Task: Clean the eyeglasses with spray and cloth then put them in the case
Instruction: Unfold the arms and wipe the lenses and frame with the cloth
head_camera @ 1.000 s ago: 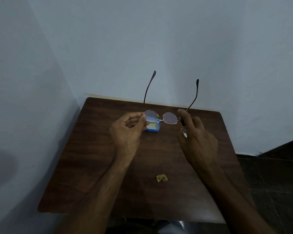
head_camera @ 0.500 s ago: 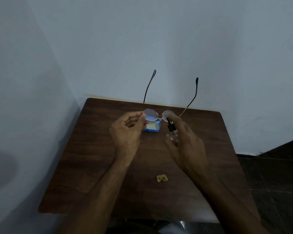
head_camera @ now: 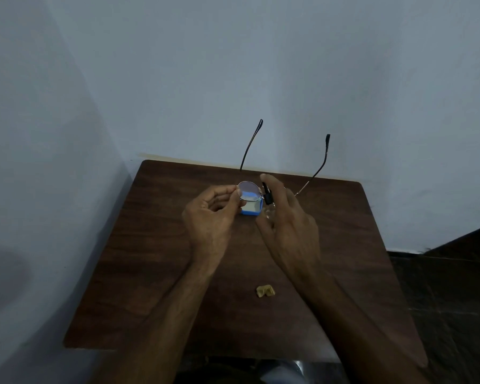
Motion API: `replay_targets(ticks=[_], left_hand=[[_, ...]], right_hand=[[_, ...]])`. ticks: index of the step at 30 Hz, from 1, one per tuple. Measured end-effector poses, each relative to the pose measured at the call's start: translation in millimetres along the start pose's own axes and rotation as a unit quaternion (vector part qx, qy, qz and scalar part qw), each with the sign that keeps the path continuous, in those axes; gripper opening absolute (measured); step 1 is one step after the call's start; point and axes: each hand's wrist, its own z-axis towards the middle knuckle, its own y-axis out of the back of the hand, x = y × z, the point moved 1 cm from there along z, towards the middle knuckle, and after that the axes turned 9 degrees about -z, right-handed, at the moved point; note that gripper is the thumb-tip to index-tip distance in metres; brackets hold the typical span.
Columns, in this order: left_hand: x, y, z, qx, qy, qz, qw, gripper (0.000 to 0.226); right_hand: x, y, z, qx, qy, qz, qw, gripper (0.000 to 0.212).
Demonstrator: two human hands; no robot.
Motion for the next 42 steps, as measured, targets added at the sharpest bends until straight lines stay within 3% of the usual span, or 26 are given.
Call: replay_targets(ticks=[4,9,15,17,24,28,33,39,42], left_hand=[[3.3,-4.3,-0.5,0.001,-0.004,0.014,1.000,0.024],[2.9,-3.5,1.6,-0.005,0.026,-0.037,0.999,0.021],[5.3,1.9,0.3,-0.011,0.039,-0.071,0.997,0.018],[8.1,1.0,-2.4,-0.008,0.041,-0.066,0.997,0.018],[20.1,0.1,-12.4,0.004,0.052,-0.067,0.996,0.016],[24.9,-0.3,-16.1,0.004,0.059,-0.072,0.996,0.016],[27.7,-4.8,-19.9,0.011,0.064,-0.088,0.994,0.014],[32.7,-9.0,-24.1,0.018,0.068,-0.095,0.993,0.015],[33.6,-10.5,-27.1,0.015,0.068,-0.101,0.992,0.014]], right_hand=[[1.5,-0.9,-2.8,-0.017,0.008,0.051,0.999,0.060],[-29.1,-14.3,-29.0,-0.056,-0.072,0.191,0.977,0.075],[-103.7,-66.4,-72.9,-0.073,-0.163,0.245,0.953,0.042],[-122.7,-83.6,-83.3,-0.091,-0.197,0.248,0.944,0.048],[-172.0,-144.6,-111.5,-0.005,-0.281,0.236,0.930,0.050],[-173.6,-145.5,-112.0,0.000,-0.296,0.237,0.925,0.046],[-176.6,-144.2,-119.4,0.013,-0.314,0.230,0.921,0.057],[-179.0,-146.0,-136.9,0.049,-0.333,0.210,0.918,0.104],[-172.1,-147.7,-162.2,0.061,-0.394,0.233,0.887,0.097]])
